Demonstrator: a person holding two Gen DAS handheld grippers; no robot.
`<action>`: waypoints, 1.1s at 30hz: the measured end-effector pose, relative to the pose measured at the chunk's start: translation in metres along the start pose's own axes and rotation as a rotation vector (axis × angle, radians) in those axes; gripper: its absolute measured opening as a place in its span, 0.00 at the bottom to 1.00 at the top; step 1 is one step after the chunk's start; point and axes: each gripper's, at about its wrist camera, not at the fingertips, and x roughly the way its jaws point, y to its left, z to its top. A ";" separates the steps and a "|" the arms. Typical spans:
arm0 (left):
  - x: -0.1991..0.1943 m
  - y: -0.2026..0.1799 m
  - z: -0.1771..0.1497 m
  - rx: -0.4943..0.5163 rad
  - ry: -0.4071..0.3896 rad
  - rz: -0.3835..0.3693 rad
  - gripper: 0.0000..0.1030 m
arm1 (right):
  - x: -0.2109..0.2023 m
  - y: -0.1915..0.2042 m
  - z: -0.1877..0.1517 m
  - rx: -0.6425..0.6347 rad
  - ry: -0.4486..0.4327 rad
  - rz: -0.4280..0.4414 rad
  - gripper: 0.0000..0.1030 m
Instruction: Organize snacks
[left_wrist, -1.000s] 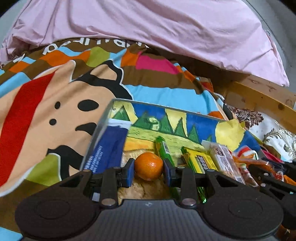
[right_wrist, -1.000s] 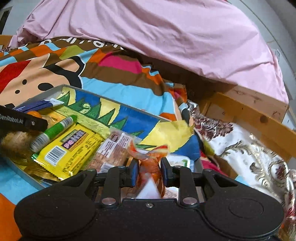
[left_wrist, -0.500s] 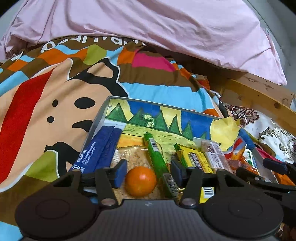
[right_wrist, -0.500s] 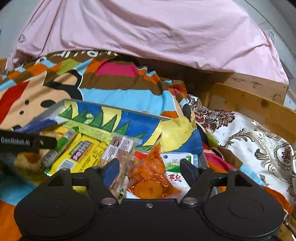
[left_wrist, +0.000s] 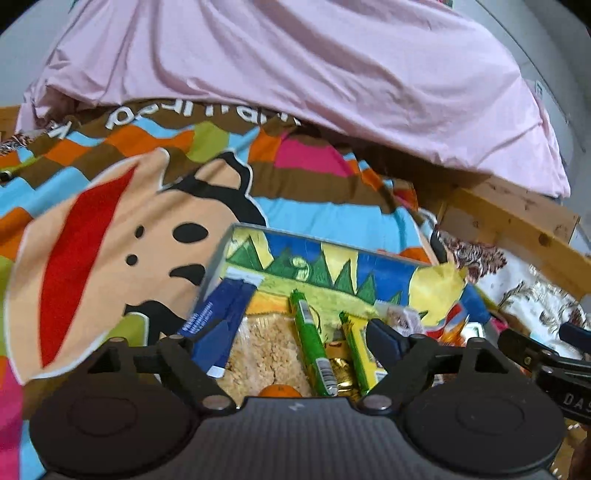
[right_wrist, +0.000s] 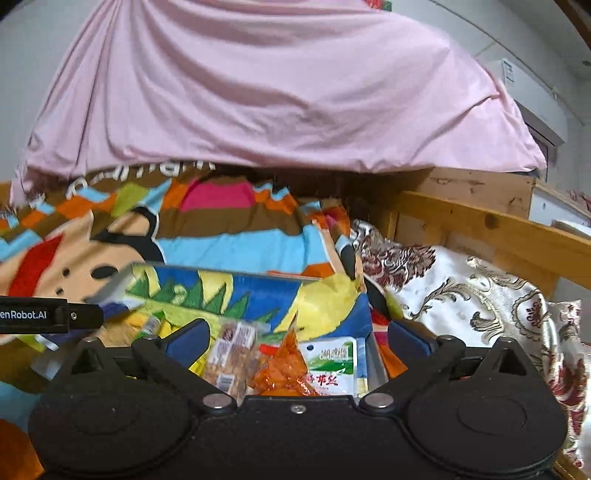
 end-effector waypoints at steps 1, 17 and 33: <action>-0.005 0.000 0.002 -0.005 -0.004 0.001 0.86 | -0.006 -0.001 0.002 0.005 -0.008 0.004 0.99; -0.110 -0.017 0.004 0.044 -0.076 0.044 1.00 | -0.099 -0.010 0.015 0.071 -0.094 0.071 0.99; -0.210 -0.022 -0.034 0.076 -0.086 0.077 1.00 | -0.194 -0.004 -0.012 0.046 -0.057 0.132 0.99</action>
